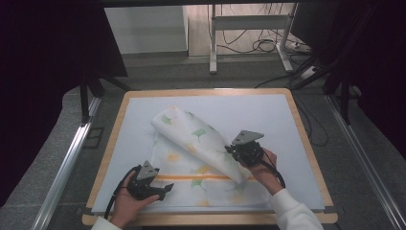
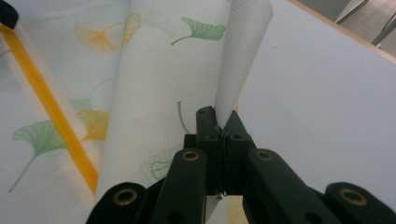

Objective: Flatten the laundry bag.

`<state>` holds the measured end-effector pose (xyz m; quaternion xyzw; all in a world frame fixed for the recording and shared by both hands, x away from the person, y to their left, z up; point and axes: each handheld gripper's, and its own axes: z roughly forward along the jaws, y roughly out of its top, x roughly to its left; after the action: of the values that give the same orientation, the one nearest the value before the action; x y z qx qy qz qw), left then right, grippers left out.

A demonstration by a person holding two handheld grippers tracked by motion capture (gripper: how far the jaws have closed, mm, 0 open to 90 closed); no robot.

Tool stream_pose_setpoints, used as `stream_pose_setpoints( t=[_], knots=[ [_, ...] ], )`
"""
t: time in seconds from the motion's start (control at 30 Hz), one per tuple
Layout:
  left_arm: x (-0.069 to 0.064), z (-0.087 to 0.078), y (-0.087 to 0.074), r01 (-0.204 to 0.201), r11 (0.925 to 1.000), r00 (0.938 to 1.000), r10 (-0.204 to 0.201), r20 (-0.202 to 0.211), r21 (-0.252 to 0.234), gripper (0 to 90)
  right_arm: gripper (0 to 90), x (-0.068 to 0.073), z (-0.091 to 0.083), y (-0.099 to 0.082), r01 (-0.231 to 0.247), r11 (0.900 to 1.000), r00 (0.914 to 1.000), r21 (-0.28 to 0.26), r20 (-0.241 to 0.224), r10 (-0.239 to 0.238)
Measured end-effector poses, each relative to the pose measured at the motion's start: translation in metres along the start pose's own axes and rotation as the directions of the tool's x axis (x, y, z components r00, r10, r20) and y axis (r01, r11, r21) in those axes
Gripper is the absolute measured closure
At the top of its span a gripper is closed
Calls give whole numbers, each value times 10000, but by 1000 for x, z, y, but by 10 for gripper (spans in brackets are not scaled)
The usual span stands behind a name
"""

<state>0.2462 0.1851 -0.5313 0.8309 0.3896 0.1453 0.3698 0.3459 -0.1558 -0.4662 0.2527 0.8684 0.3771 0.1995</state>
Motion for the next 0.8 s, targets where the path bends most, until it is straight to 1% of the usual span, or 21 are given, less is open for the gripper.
stream_pose_setpoints(
  t=[0.13,0.2,0.27,0.3,0.33,0.47,0.6,0.63,0.67,0.7,0.73,0.77,0.8],
  knots=[
    [0,0,0,-18,10000,10000,18,-1,-3,206,878,-7,5,4,96,9999,9996,43,258,-97],
    [0,0,0,-46,10000,10000,46,11,-1,206,878,-12,8,6,13,10000,9993,-3,360,-13],
    [0,0,0,-76,10000,10000,76,13,4,206,878,-16,12,9,34,9999,9988,99,484,-38],
    [0,0,0,-76,10000,10000,76,13,4,206,878,-16,12,9,34,9999,9988,99,484,-38],
    [0,0,0,-90,10000,10000,90,25,12,206,878,-22,16,13,67,9997,9983,231,579,-80],
    [0,0,-1,-104,9999,9999,104,43,24,205,879,-36,23,17,-108,9994,9973,318,735,84],
    [1,0,0,-100,9999,9999,100,39,43,204,880,-53,28,21,-382,9992,9956,142,864,368],
    [1,0,0,-100,9999,9999,100,39,43,204,880,-53,28,21,-382,9992,9956,142,864,368],
    [1,1,0,-85,9999,10000,84,41,61,204,880,-61,31,23,-490,9988,9944,79,944,480],
    [1,1,0,-80,9999,10000,80,34,92,204,880,-65,32,23,-517,9987,9938,27,991,512],
    [1,1,0,-80,9999,10000,80,34,92,204,880,-65,32,23,-517,9987,9938,27,991,512],
    [2,2,-1,-67,9999,10000,67,27,122,203,879,-76,35,27,-650,9978,9913,92,1151,635],
    [2,2,-1,-60,9999,10000,60,24,126,203,879,-80,37,28,-729,9973,9902,84,1199,714]
  ],
)
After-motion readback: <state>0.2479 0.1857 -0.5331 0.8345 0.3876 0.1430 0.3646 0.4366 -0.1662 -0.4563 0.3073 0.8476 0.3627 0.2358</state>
